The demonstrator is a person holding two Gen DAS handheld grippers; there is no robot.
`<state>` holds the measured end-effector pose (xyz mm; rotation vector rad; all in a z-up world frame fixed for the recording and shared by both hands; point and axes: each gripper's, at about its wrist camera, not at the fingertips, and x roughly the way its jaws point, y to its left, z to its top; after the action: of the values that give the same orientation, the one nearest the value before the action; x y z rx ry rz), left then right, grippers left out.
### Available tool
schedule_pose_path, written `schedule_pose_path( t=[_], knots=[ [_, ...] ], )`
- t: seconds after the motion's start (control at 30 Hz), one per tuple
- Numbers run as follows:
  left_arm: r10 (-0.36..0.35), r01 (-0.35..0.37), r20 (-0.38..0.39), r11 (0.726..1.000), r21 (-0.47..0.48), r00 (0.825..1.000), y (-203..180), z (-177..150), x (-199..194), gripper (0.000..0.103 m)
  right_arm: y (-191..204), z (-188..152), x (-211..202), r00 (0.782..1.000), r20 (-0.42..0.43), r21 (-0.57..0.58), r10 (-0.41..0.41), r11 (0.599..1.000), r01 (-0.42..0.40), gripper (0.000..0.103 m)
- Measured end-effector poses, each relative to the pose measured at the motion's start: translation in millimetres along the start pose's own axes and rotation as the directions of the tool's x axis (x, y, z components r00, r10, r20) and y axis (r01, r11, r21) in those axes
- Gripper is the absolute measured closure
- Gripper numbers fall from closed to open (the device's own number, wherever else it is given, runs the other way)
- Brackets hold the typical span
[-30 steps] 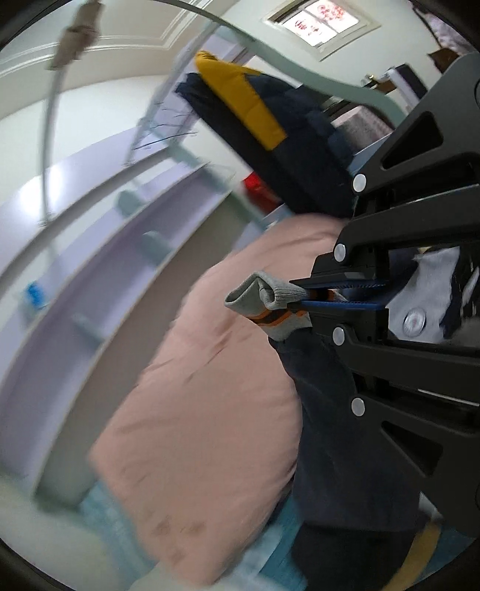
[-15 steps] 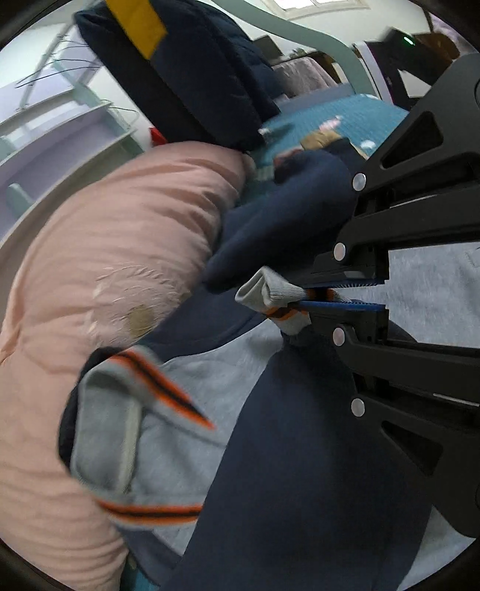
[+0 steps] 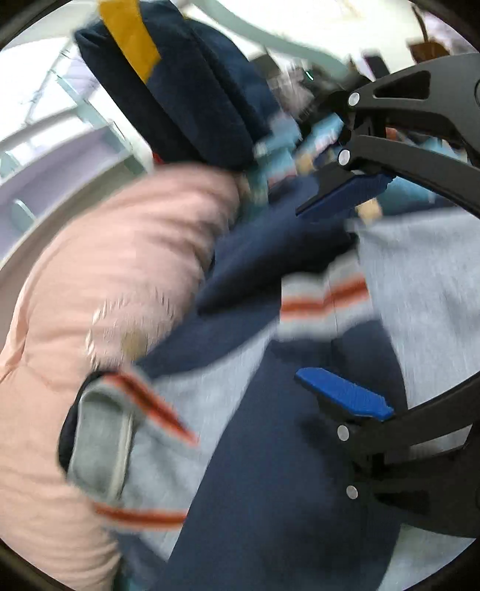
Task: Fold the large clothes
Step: 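Grasp the other striped cuff with the right tool and lift it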
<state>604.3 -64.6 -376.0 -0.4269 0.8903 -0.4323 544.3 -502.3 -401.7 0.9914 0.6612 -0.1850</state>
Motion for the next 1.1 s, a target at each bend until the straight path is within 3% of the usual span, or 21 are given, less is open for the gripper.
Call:
schedule_pose_path(
  t=[0.07,0.17,0.23,0.33,0.4,0.43,0.47,0.5,0.53,0.57,0.7,0.8,0.87,1.0,1.1],
  knots=[
    [0.113,-0.112,-0.036,0.993,0.043,0.993,5.5,-1.9,7.9,0.021,-6.3,8.3,15.8,1.000,-0.028,0.072,-0.002,0.997,0.004,0.051],
    [0.167,-0.162,-0.099,0.985,0.061,0.981,15.0,-7.8,21.1,0.021,-16.7,15.4,34.0,0.999,-0.041,0.162,-0.009,0.987,0.015,0.047],
    [0.200,-0.189,-0.127,0.977,0.097,0.972,15.1,-13.3,30.6,0.022,-23.1,17.4,43.7,0.997,-0.049,0.185,-0.058,0.980,0.066,0.046],
    [0.247,-0.220,-0.121,0.955,0.201,0.961,3.5,-19.1,36.7,0.021,-31.7,22.2,57.5,0.999,-0.046,0.222,0.004,0.975,0.007,0.044],
    [0.251,-0.222,-0.116,0.951,0.216,0.961,-1.1,-22.5,38.8,0.020,-39.2,24.3,64.3,0.999,-0.027,0.252,0.044,0.967,-0.036,0.043],
    [0.248,-0.219,-0.118,0.951,0.216,0.961,-1.5,-23.5,40.4,0.020,-41.0,25.9,66.9,0.998,-0.026,0.257,0.055,0.965,-0.047,0.047],
    [0.245,-0.216,-0.119,0.952,0.217,0.962,2.0,-23.4,37.3,0.020,-40.8,26.5,65.7,0.998,-0.014,0.251,0.063,0.966,-0.058,0.063],
    [0.241,-0.211,-0.120,0.953,0.219,0.963,3.3,-24.3,35.1,0.019,-39.0,26.8,64.0,0.998,-0.006,0.232,0.069,0.970,-0.066,0.072],
    [0.238,-0.207,-0.123,0.953,0.221,0.964,4.7,-24.8,33.1,0.019,-35.5,27.1,61.0,0.997,-0.001,0.191,0.076,0.979,-0.074,0.091],
    [0.235,-0.204,-0.126,0.953,0.223,0.964,4.4,-24.8,33.1,0.019,-31.8,26.7,55.8,0.996,0.009,0.160,0.085,0.983,-0.085,0.093],
    [0.207,-0.179,-0.131,0.964,0.198,0.970,5.3,-21.8,31.9,0.019,-13.9,21.7,29.8,0.994,0.075,0.071,0.076,0.994,-0.081,0.096],
    [0.143,-0.126,-0.130,0.983,0.134,0.981,9.4,-16.4,17.2,0.019,5.3,15.3,12.6,0.991,0.101,-0.008,0.091,0.996,-0.090,0.096],
    [0.117,-0.104,-0.112,0.988,0.111,0.987,11.7,-12.1,0.5,0.019,31.8,6.1,-7.7,0.983,0.124,-0.094,0.136,0.988,-0.125,0.099],
    [0.152,-0.147,-0.049,0.984,0.105,0.987,27.1,-2.3,-42.3,0.018,98.3,-23.7,-42.2,0.969,0.117,-0.299,0.220,0.938,-0.176,0.099],
    [0.224,-0.222,-0.006,0.971,0.086,0.975,51.7,0.5,-77.0,0.018,159.5,-62.7,-62.1,0.952,0.069,-0.449,0.299,0.861,-0.238,0.099]
  ],
)
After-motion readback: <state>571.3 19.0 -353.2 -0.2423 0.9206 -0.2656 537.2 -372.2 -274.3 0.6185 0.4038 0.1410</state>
